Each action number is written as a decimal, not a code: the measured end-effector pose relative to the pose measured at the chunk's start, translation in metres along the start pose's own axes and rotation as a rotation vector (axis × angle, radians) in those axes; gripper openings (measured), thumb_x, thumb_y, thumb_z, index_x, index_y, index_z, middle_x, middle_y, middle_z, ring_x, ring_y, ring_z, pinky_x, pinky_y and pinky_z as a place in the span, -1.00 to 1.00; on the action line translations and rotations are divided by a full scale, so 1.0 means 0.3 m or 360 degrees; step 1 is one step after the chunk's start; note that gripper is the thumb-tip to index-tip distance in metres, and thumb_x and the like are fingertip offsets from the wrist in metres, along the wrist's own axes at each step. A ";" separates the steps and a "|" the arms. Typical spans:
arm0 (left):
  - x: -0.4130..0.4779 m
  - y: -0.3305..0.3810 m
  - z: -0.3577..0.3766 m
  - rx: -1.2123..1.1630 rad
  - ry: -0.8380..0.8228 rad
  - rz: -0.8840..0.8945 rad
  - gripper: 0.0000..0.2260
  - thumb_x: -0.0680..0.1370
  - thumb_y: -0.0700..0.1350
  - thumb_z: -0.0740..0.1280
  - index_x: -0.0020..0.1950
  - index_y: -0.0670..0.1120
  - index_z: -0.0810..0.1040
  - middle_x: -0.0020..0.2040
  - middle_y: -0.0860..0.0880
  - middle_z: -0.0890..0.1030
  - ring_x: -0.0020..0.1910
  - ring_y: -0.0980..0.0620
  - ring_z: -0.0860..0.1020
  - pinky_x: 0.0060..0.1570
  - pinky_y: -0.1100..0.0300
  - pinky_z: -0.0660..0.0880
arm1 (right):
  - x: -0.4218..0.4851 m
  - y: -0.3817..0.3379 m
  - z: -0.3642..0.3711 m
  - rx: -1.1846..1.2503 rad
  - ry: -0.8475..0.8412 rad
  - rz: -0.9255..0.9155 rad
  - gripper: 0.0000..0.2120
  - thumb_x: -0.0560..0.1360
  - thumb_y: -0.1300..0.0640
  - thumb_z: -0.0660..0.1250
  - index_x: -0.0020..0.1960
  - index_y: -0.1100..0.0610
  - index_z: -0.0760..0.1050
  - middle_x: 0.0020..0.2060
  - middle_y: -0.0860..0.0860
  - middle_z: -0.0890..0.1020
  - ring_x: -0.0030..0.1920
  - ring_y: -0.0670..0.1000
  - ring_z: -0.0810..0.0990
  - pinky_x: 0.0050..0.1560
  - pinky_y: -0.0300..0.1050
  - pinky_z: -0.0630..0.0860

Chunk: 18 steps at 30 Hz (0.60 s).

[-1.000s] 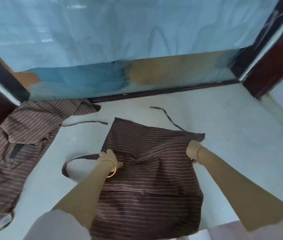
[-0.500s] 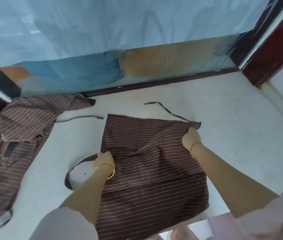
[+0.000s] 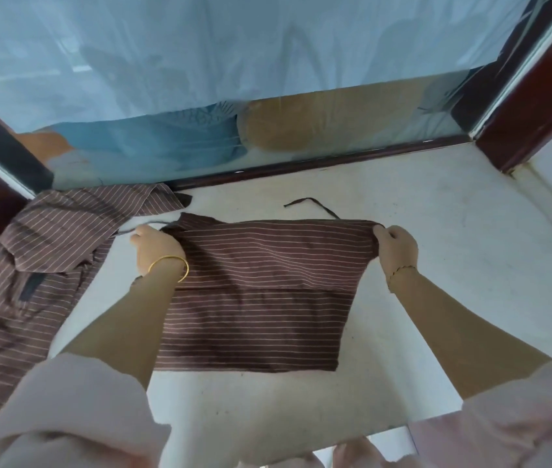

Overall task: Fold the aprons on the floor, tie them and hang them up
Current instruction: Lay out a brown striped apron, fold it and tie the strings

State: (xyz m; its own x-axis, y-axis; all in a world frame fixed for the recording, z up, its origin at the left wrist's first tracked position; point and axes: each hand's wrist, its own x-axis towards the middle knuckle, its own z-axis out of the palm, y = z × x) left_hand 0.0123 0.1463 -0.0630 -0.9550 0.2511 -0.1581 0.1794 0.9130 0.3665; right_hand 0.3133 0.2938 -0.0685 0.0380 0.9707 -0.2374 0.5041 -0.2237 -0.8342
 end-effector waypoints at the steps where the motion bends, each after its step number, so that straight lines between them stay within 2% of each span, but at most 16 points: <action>1: 0.000 0.013 -0.003 0.0082 0.0040 0.0065 -0.60 0.61 -0.23 0.12 0.42 -0.30 0.17 0.38 -0.30 0.28 0.33 -0.26 0.32 0.24 -0.12 0.35 | -0.014 -0.027 0.003 0.0146 -0.0115 -0.0020 -0.67 0.56 0.11 0.20 -0.35 0.17 0.32 -0.39 0.07 0.43 -0.29 0.05 0.42 -0.31 -0.11 0.39; 3: -0.030 0.055 0.008 0.0170 0.0080 0.0354 -0.58 0.57 -0.16 0.24 0.39 -0.22 0.25 0.36 -0.25 0.30 0.31 -0.22 0.33 0.25 -0.10 0.35 | -0.045 -0.087 0.017 0.0364 -0.0355 0.0027 -0.72 0.58 0.09 0.23 -0.25 0.22 0.46 -0.29 0.12 0.56 -0.26 0.07 0.55 -0.29 -0.10 0.59; 4: -0.062 0.087 0.018 0.0071 0.0019 0.0561 -0.59 0.55 -0.11 0.29 0.35 -0.18 0.31 0.33 -0.22 0.33 0.29 -0.17 0.36 0.25 -0.07 0.36 | -0.060 -0.118 0.025 0.0463 -0.0438 0.0087 -0.73 0.58 0.08 0.23 -0.21 0.22 0.49 -0.26 0.11 0.59 -0.24 0.06 0.59 -0.33 -0.12 0.62; 6: -0.150 0.161 0.027 -0.0325 -0.0444 0.0912 -0.64 0.53 -0.03 0.33 0.26 -0.15 0.40 0.20 -0.13 0.45 0.14 -0.05 0.49 0.20 0.06 0.47 | -0.082 -0.180 0.043 0.0793 -0.0586 0.0328 -0.77 0.58 0.08 0.24 -0.14 0.20 0.51 -0.25 0.10 0.61 -0.24 0.05 0.62 -0.40 -0.14 0.60; 8: -0.263 0.242 0.013 -0.0576 -0.1099 0.1084 -0.64 0.51 0.02 0.35 0.18 -0.15 0.37 0.02 -0.04 0.52 -0.09 0.07 0.56 -0.06 0.21 0.58 | -0.096 -0.234 0.049 0.1224 -0.0804 0.0589 -0.80 0.59 0.09 0.23 -0.05 0.23 0.50 -0.23 0.13 0.64 -0.25 0.06 0.66 -0.36 -0.13 0.60; 9: -0.308 0.273 0.006 -0.0600 -0.1305 0.1142 -0.58 0.48 0.03 0.39 0.19 -0.14 0.32 0.02 -0.03 0.50 -0.10 0.10 0.55 -0.12 0.23 0.58 | -0.101 -0.256 0.045 0.1377 -0.0910 0.0632 -0.79 0.59 0.10 0.22 -0.01 0.26 0.49 -0.22 0.15 0.65 -0.24 0.06 0.68 -0.34 -0.13 0.61; 10: -0.342 0.299 0.005 -0.0589 -0.1344 0.1197 -0.48 0.43 0.04 0.44 0.22 -0.12 0.27 0.08 -0.03 0.47 -0.04 0.10 0.52 -0.06 0.19 0.57 | -0.104 -0.276 0.038 0.1449 -0.0995 0.0608 -0.77 0.60 0.11 0.21 0.03 0.28 0.49 -0.19 0.16 0.65 -0.23 0.06 0.68 -0.32 -0.14 0.61; 11: -0.360 0.319 0.010 -0.0552 -0.1229 0.1233 -0.39 0.38 0.05 0.49 0.25 -0.12 0.24 0.13 -0.03 0.41 0.04 0.09 0.47 0.02 0.16 0.53 | -0.108 -0.296 0.032 0.1480 -0.1065 0.0548 -0.76 0.60 0.12 0.21 0.07 0.29 0.49 -0.16 0.17 0.65 -0.19 0.06 0.68 -0.28 -0.15 0.62; 12: -0.364 0.334 0.019 -0.0507 -0.1044 0.1253 -0.37 0.38 0.03 0.49 0.27 -0.14 0.23 0.16 -0.03 0.36 0.08 0.08 0.42 0.05 0.16 0.47 | -0.114 -0.313 0.024 0.1479 -0.1127 0.0468 -0.76 0.59 0.13 0.21 0.09 0.29 0.50 -0.13 0.17 0.64 -0.14 0.06 0.67 -0.23 -0.14 0.63; 14: -0.361 0.358 0.015 -0.0431 -0.0841 0.1241 -0.55 0.47 -0.09 0.40 0.25 -0.19 0.30 0.13 -0.07 0.40 0.07 0.00 0.46 0.00 0.14 0.46 | -0.115 -0.341 0.003 0.1381 -0.1167 0.0299 -0.77 0.60 0.13 0.20 0.11 0.27 0.49 -0.07 0.16 0.65 -0.05 0.07 0.65 -0.10 -0.08 0.63; 16: -0.346 0.378 -0.002 -0.0626 -0.1122 0.1010 -0.73 0.54 -0.28 0.24 0.25 -0.19 0.38 0.08 -0.13 0.51 0.02 -0.10 0.55 -0.10 0.05 0.57 | -0.098 -0.347 -0.016 0.1223 -0.1079 0.0151 -0.76 0.60 0.14 0.17 0.17 0.26 0.48 0.00 0.14 0.63 0.02 0.08 0.62 0.02 -0.03 0.60; 18: -0.358 0.390 -0.039 -0.1118 -0.1494 0.0599 -0.65 0.54 -0.44 0.09 0.27 -0.20 0.41 0.00 -0.16 0.53 -0.08 -0.10 0.56 -0.22 0.07 0.59 | -0.081 -0.327 -0.031 0.1013 -0.0900 0.0081 -0.79 0.60 0.23 0.14 0.15 0.25 0.48 0.01 0.14 0.61 0.01 0.07 0.60 0.04 -0.05 0.57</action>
State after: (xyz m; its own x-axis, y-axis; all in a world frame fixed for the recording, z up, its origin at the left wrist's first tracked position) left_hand 0.1332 0.2224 0.0078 -0.2792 0.8599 -0.4274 -0.0361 0.4353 0.8995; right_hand 0.2709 0.2929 0.0238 -0.4748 0.8059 -0.3538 -0.0742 -0.4372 -0.8963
